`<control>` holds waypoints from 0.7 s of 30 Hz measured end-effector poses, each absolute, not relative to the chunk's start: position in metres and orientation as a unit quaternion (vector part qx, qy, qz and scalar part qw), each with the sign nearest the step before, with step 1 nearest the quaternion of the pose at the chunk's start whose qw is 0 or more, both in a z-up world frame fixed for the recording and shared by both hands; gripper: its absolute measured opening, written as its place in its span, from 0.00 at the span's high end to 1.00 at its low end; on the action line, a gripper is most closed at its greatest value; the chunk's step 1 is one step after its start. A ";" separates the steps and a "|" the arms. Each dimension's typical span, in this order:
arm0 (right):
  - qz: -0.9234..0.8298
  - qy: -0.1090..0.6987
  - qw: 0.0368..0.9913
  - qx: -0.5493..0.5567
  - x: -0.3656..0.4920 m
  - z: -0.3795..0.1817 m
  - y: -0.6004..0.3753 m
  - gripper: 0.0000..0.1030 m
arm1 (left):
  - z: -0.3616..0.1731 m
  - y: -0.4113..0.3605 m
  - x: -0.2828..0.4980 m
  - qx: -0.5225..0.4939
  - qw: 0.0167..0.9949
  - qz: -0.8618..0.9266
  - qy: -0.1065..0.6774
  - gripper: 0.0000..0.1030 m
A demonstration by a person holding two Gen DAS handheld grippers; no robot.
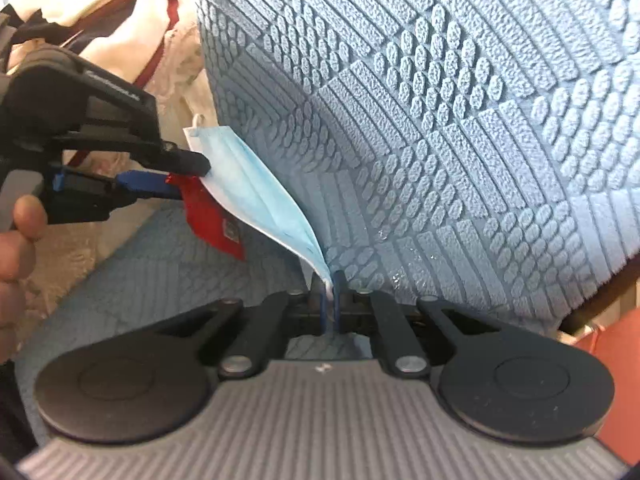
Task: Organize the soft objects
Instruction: 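Grasp the red packet with the left tool while the right tool grasps the blue mask, then lift and carry the red packet and blue mask over the pink box with both tools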
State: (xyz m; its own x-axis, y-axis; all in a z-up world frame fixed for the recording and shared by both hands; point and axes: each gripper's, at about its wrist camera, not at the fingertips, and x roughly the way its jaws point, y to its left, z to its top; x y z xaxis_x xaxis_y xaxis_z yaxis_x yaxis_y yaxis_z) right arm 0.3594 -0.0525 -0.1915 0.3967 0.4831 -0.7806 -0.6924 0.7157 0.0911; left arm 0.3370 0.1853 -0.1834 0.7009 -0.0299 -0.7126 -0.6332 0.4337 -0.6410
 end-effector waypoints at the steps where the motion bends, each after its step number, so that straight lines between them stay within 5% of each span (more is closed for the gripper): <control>1: 0.351 0.419 0.829 -0.122 0.355 -0.189 -0.055 0.94 | -0.179 0.183 0.330 -0.494 0.779 0.192 0.334 0.77; 21: 0.314 0.404 0.857 -0.061 0.258 -0.138 -0.120 0.94 | -0.153 0.128 0.248 -0.397 0.830 0.138 0.367 0.77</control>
State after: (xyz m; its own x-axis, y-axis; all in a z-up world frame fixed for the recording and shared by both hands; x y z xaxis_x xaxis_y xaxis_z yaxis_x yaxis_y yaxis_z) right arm 0.2583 -0.1196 -0.1381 0.4767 0.4884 -0.7309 -0.5869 0.7958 0.1491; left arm 0.2479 0.1283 -0.1528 0.6917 -0.0619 -0.7195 -0.5210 0.6471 -0.5565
